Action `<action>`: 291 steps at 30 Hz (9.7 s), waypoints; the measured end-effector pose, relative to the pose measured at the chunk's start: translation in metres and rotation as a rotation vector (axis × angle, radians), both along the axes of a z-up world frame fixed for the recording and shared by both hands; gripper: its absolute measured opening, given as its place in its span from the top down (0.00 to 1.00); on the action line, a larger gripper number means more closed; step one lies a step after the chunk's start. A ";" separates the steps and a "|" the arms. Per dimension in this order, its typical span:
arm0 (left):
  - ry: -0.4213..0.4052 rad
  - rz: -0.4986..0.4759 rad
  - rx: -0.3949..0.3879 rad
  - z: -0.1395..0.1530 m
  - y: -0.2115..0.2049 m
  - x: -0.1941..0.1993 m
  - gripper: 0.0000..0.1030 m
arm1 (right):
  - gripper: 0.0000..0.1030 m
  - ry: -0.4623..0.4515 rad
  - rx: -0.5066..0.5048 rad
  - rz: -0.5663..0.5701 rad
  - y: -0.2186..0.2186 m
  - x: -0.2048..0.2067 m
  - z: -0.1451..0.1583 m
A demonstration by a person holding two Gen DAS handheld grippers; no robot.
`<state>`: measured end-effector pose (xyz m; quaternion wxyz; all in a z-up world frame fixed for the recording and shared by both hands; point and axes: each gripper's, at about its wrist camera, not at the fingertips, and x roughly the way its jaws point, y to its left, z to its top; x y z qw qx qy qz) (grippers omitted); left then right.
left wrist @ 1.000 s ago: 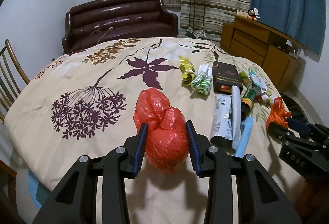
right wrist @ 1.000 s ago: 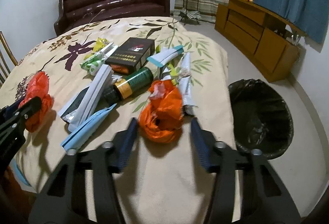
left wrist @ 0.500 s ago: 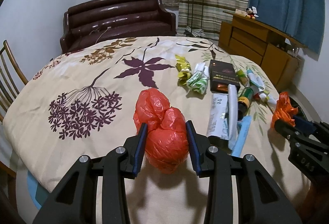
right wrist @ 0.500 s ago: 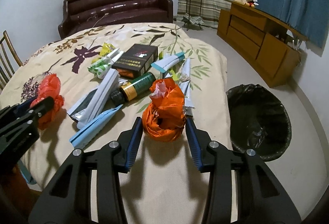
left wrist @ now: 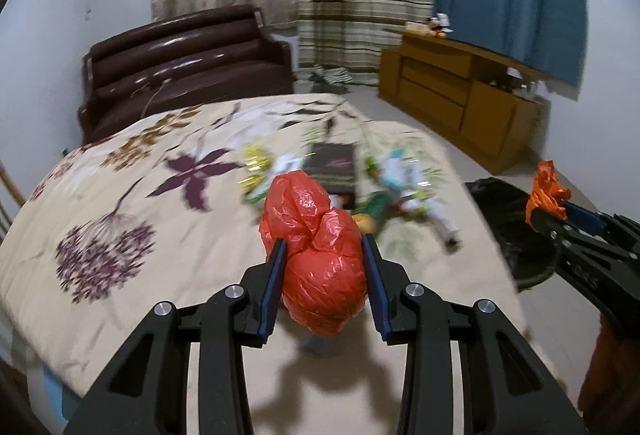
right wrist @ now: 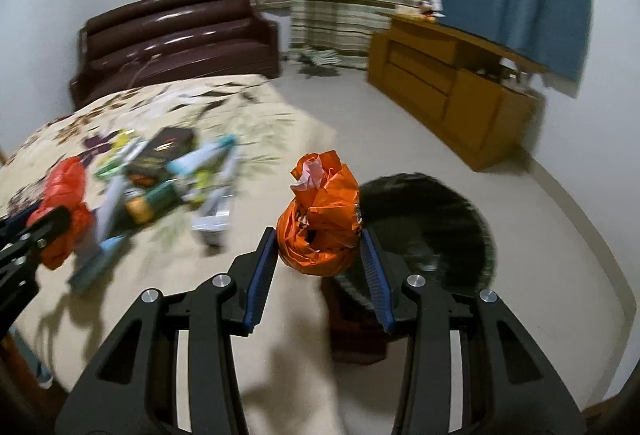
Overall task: Collect trash
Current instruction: 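Carry both bags over the black bin and open both tools to drop them, then move both open tools back over the bed, then grasp the blue tube with the right tool while the left tool grasps the white tube, then carry both tubes over the black bin and open both tools to drop them, then return both tools to the bed and grasp the flat white packet with the left tool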
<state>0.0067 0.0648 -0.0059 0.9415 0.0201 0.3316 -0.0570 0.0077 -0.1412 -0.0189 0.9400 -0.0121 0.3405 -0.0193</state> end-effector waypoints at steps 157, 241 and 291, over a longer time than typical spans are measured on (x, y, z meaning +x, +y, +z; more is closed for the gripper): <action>0.092 0.138 0.003 -0.025 0.082 0.013 0.33 | 0.87 0.155 0.007 0.240 0.132 0.007 -0.036; 0.052 -0.222 -0.018 -0.016 -0.131 0.072 0.81 | 0.88 0.040 0.016 -0.140 -0.091 0.053 -0.024; 0.080 -0.176 0.009 -0.016 -0.152 0.095 0.40 | 0.50 0.051 0.082 -0.207 -0.126 0.062 -0.038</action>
